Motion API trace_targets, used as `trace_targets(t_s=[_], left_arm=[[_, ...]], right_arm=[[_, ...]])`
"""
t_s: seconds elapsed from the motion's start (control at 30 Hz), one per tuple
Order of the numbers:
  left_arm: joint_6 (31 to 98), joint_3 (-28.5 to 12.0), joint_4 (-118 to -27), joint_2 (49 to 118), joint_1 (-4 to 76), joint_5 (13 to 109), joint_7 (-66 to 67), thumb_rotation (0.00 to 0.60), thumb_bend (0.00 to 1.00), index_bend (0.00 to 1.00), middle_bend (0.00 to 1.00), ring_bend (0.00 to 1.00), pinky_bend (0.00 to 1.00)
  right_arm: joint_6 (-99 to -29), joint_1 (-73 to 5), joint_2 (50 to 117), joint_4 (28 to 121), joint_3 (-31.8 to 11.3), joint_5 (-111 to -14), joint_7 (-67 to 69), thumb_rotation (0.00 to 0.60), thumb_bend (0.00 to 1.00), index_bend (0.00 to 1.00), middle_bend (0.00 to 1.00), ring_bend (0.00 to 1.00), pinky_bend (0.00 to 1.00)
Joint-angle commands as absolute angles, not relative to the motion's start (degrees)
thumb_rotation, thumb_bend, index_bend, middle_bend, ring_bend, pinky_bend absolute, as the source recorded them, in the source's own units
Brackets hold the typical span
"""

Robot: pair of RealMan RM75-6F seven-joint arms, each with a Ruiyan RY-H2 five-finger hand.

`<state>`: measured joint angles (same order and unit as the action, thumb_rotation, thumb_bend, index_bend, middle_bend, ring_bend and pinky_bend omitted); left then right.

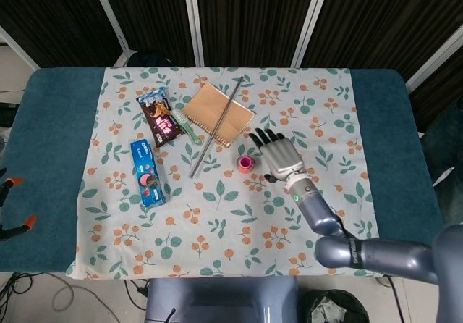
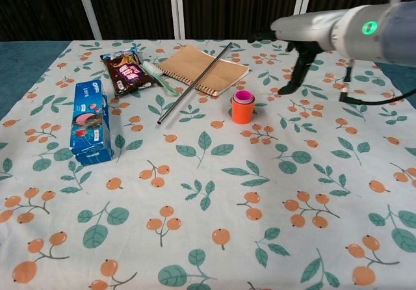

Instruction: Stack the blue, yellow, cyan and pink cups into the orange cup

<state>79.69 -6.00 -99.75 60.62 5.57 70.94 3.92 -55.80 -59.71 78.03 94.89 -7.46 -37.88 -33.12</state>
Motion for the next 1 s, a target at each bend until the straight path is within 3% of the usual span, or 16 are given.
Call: trace_targets(t_s=[0.03, 0.2, 0.33, 0.43, 0.6, 0.73, 1.0], left_arm=[[79.8, -5.9, -99.8, 60.8, 5.6, 71.1, 4.3, 0.6, 0.2, 0.23, 0.01, 0.0, 0.0], [80.5, -6.3, -99.8, 61.1, 5.5, 71.0, 4.2, 0.6, 0.2, 0.23, 0.01, 0.0, 0.0], [80.8, -6.4, -99.7, 61.2, 5.4, 71.1, 4.1, 0.6, 0.2, 0.23, 0.01, 0.0, 0.0], [81.0, -6.3, -99.6, 61.3, 5.4, 71.7, 4.0, 0.6, 0.2, 0.23, 0.01, 0.0, 0.0], [81.7, -6.7, -99.2, 61.4, 5.5, 72.4, 3.3, 0.6, 0.2, 0.23, 0.01, 0.0, 0.0], [82.1, -6.8, -98.7, 61.5, 5.4, 72.9, 2.9, 0.6, 0.2, 0.23, 0.01, 0.0, 0.0], [82.2, -6.2, -98.5, 61.7, 5.2, 73.7, 3.4, 0.6, 0.2, 0.23, 0.01, 0.0, 0.0]], right_arm=[[-69.8, -46.9, 67.0, 106.9, 1.8, -55.5, -28.6, 0.6, 0.31, 0.0, 0.0, 0.05, 0.17], [-85.6, -33.6, 63.4, 109.2, 10.6, -69.9, -26.3, 0.6, 0.31, 0.0, 0.0, 0.03, 0.14], [-94.3, -24.6, 65.3, 105.7, 14.0, -75.6, -22.1, 0.6, 0.31, 0.0, 0.0, 0.03, 0.12], [-97.1, -19.6, 67.5, 101.9, 15.5, -77.4, -20.0, 0.6, 0.31, 0.0, 0.0, 0.03, 0.12], [-98.1, -15.9, 69.4, 97.5, 15.4, -79.9, -16.6, 0.6, 0.31, 0.0, 0.0, 0.03, 0.12], [-100.4, -14.2, 70.4, 94.8, 12.9, -81.4, -17.2, 0.6, 0.31, 0.0, 0.0, 0.03, 0.12], [-99.1, -12.5, 70.1, 93.4, 10.9, -82.7, -15.8, 0.6, 0.31, 0.0, 0.0, 0.03, 0.12]])
